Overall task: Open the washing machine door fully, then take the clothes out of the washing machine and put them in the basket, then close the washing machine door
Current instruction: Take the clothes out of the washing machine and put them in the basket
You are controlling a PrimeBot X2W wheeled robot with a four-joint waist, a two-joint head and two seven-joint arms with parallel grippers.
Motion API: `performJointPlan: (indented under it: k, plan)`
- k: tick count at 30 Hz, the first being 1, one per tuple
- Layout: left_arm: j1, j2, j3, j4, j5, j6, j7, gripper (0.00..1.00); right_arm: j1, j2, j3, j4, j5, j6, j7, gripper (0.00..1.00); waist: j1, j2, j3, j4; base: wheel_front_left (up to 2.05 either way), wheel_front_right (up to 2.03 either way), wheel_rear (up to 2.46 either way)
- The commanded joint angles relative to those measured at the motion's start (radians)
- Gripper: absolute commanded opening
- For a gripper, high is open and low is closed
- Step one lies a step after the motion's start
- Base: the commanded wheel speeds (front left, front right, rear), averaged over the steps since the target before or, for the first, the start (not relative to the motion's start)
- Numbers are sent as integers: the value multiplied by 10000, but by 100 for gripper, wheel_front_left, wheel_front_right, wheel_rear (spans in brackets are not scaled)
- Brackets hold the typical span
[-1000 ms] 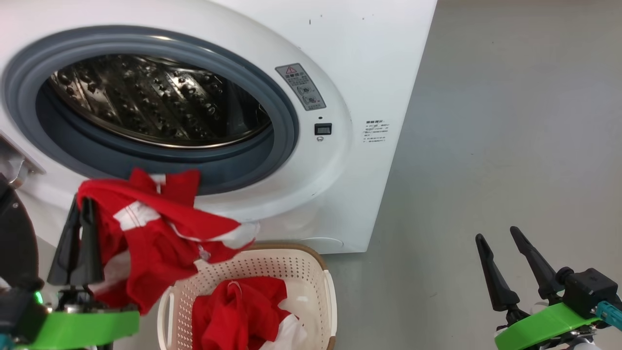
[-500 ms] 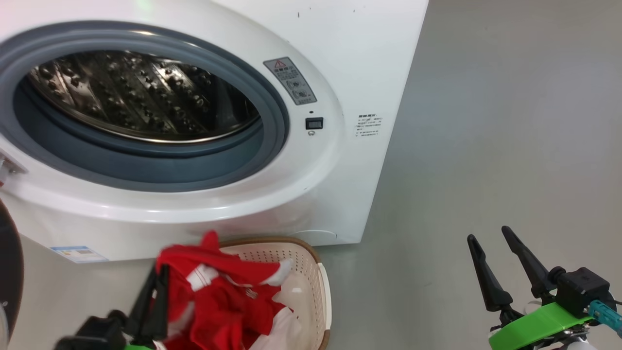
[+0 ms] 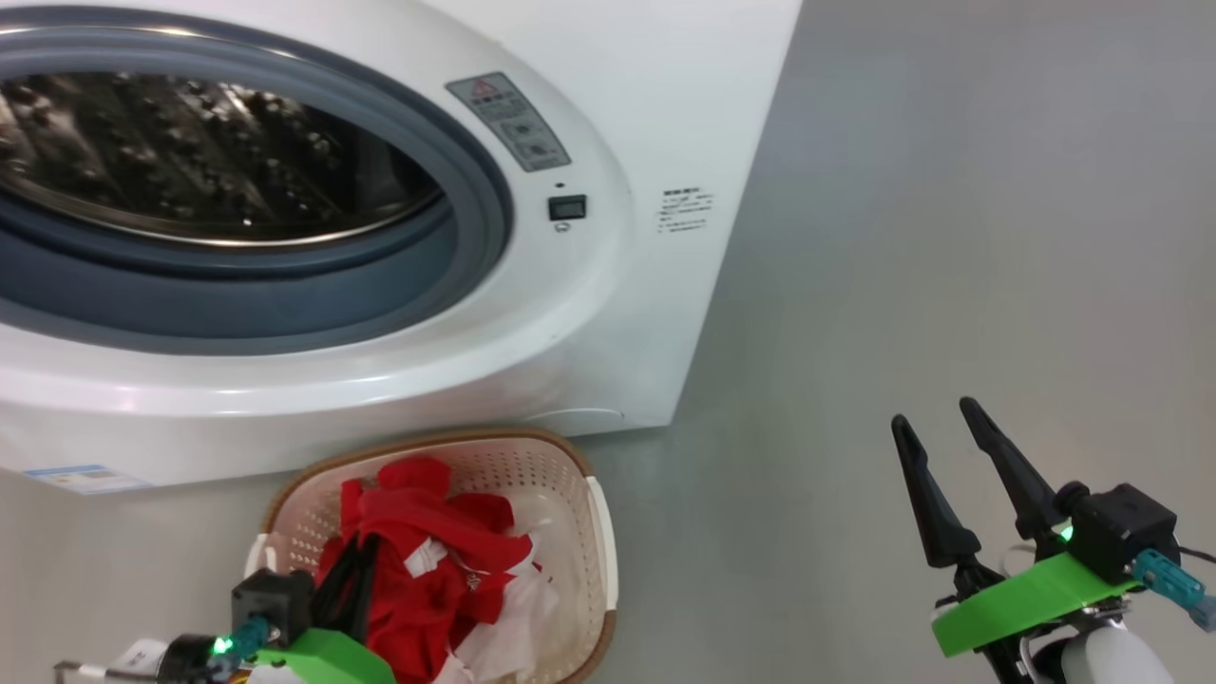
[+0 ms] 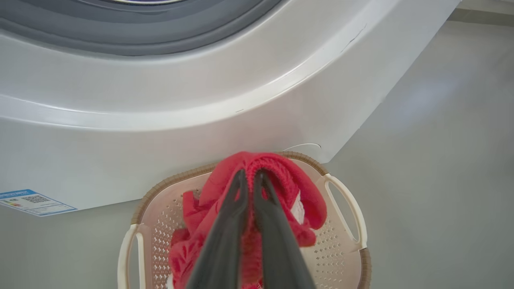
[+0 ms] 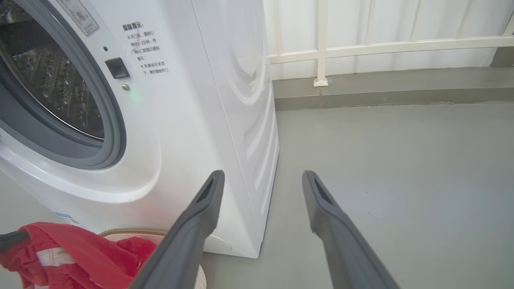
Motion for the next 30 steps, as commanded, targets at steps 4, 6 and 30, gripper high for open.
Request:
performJointPlan:
  k: [4,6,30]
  plan:
    - [-966,164,-114,1140,-146,-28,-124,0,-407,40,339,-253,45,16,-119,100,0,0,624,-494,0,0,0]
    - [-1262,161,-245,1712,-310,-28,-125,0,-511,83,377,-267,28,16,-119,100,0,0,791,-579,0,0,0]
    - [-3871,628,-2232,5629,-1853,-30,-125,98,-1441,315,599,-349,-142,16,-119,100,0,0,2198,-1015,0,0,0]
